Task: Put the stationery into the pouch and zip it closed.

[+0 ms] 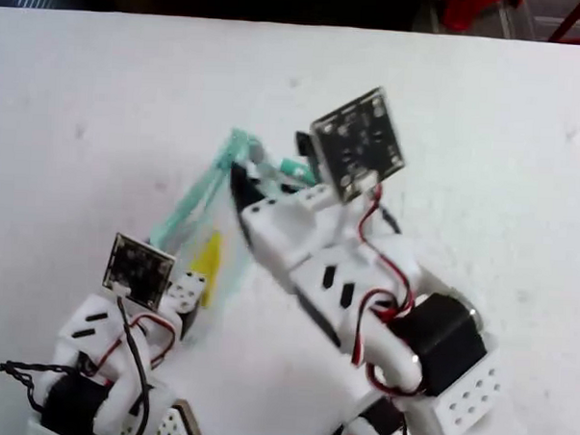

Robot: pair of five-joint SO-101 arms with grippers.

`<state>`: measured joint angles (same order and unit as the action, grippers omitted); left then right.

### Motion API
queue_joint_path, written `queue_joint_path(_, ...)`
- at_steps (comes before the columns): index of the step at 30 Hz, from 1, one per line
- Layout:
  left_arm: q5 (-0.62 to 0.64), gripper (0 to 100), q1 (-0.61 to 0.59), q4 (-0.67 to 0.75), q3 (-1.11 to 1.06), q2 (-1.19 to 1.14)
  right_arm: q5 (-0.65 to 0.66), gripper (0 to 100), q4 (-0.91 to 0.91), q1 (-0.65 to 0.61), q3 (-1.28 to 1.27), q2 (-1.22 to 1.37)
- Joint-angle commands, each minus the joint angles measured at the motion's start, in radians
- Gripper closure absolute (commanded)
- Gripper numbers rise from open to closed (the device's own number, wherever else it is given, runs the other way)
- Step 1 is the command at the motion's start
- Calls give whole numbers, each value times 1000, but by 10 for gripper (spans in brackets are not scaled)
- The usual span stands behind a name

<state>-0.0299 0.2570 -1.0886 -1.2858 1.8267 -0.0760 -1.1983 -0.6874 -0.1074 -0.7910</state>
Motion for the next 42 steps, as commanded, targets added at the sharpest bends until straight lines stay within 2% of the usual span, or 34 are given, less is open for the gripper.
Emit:
queue_joint_path(1,-6,970,-15,40,12,4,97,854,-5,133,35,28)
queue_joint_path(4,-8,977,-22,40,18,4,250,892,-27,200,25,110)
queue_joint_path(9,0,978,-196,48,89,4,528,896,-33,214,-32,295)
queue_joint_path(13,69,978,-378,54,132,4,609,896,-28,191,-34,452)
queue_joint_path(19,84,977,-588,181,84,4,712,893,-13,107,12,679)
queue_joint_path(22,97,977,-607,207,69,4,720,893,33,94,87,808)
queue_joint_path(26,180,977,-610,203,64,4,720,893,50,93,244,1006)
queue_joint_path(30,183,977,-611,204,60,4,721,893,47,93,413,1191)
queue_joint_path(35,184,977,-611,204,60,4,789,896,-12,91,654,1411)
queue_joint_path(42,184,977,-607,203,58,4,792,896,-139,99,1020,1704)
